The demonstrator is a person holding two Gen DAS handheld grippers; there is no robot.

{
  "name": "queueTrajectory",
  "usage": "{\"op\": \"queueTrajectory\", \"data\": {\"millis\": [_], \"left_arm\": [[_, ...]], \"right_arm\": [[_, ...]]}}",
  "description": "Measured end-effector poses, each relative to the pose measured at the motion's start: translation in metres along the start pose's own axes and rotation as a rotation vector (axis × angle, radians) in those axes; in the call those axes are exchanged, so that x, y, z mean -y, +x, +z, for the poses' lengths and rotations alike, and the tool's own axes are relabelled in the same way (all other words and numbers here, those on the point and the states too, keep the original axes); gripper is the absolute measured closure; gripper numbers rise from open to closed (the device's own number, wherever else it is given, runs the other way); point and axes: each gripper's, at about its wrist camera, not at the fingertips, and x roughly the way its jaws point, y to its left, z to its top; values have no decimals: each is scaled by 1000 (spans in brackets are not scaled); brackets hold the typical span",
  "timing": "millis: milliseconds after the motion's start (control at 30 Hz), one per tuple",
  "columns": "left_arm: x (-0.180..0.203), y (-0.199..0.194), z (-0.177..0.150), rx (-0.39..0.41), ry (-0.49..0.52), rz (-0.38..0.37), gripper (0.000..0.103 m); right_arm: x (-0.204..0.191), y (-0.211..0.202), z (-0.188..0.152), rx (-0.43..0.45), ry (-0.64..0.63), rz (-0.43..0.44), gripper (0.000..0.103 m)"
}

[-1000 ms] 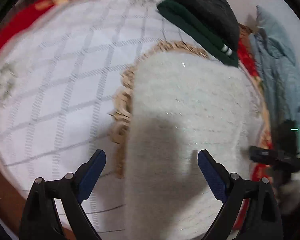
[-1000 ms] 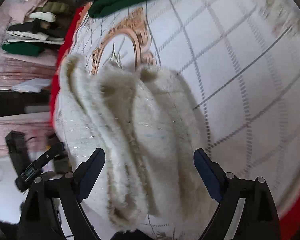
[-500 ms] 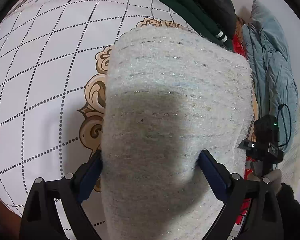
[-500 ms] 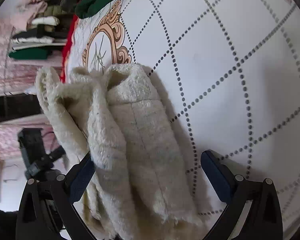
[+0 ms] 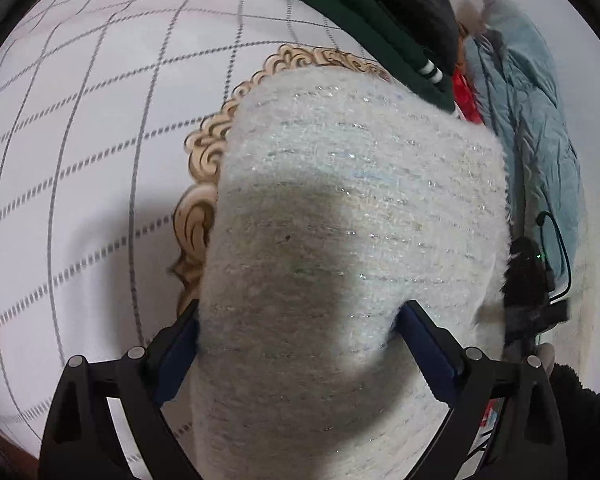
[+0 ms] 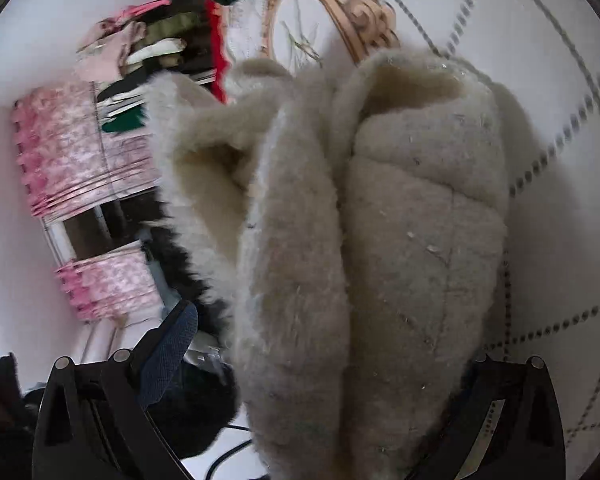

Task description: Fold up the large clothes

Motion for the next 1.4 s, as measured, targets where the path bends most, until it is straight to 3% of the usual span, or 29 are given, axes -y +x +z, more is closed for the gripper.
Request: {"op": "queueTrajectory", "data": {"millis": [67, 133, 167, 267, 367, 633, 800, 933, 1133, 1300, 1400], "left_arm": [[1, 2, 5, -11, 32, -10, 6], [4, 1, 9, -3, 58, -3, 8], [8, -2, 12, 13, 79, 8, 8], [22, -10, 20, 31, 171, 46, 8], [26, -16, 33, 17, 220, 25, 9], [51, -48, 69, 22, 352, -11, 9], [85, -78, 113, 70, 392, -15, 9], [123, -103, 173, 126, 410, -27, 9], [172, -116, 278, 218, 452, -17, 9], [187, -89, 372, 255, 461, 25, 9], [182, -44, 413, 230, 453, 54, 9]], "right_arm": [[7, 18, -3, 15, 26, -129, 1], [1, 32, -4, 47, 29, -198, 1], [-5, 37, -6, 72, 32, -216, 10], [-20, 40, -11, 147, 46, -206, 33], [-39, 45, -15, 206, 44, -223, 40], [-80, 33, -21, 344, 39, -186, 42], [-118, 4, -6, 394, 19, -137, 42], [-161, -24, 26, 433, -11, -114, 42], [-228, -84, 117, 480, -81, -93, 42], [-259, -125, 226, 462, -122, -98, 42], [-246, -138, 295, 440, -113, -125, 42]]}}
